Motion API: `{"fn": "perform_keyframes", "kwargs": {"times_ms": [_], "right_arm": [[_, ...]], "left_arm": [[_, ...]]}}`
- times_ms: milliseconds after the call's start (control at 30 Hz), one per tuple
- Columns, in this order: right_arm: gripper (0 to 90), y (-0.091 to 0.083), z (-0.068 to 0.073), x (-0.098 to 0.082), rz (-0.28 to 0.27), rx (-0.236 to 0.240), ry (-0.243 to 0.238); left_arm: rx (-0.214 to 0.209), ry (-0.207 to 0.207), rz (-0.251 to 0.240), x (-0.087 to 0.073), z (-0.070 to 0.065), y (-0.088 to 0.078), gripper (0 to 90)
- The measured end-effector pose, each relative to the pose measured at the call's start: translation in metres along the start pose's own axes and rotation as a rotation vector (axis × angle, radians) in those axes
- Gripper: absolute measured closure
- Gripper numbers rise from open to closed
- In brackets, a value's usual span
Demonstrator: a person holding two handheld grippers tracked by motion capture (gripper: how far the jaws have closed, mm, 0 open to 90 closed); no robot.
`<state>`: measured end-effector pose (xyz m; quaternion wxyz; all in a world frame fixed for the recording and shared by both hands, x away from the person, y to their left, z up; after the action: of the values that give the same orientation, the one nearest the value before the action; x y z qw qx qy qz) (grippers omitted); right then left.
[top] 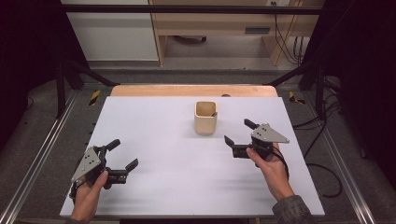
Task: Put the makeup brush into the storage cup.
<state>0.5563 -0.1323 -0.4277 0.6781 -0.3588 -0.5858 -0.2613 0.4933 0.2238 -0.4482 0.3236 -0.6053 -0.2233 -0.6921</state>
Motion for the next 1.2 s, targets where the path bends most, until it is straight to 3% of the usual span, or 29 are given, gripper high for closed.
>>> {"fn": "perform_keyframes", "kwargs": {"times_ms": [633, 1200], "right_arm": [[4.0, -0.041, -0.018, -0.013, -0.04, -0.028, 0.013], [4.6, -0.061, -0.023, -0.02, -0.064, -0.032, 0.013]], "left_arm": [[-0.017, 0.003, -0.007, 0.002, -0.001, -0.001, 0.4], [-0.024, 0.006, -0.026, 0.006, 0.001, -0.004, 0.3]]}}
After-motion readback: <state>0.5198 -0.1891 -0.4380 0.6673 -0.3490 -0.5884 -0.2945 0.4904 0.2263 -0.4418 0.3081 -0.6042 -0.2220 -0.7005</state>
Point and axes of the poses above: each handheld gripper's, and its own axes: y roughly forward along the jaws, x roughly out of its top, z roughly to its left, the point moved 10 cm from there along y, roughly forward along the jaws, and after that the axes turned 8 degrees about y, right-handed, at the moved point
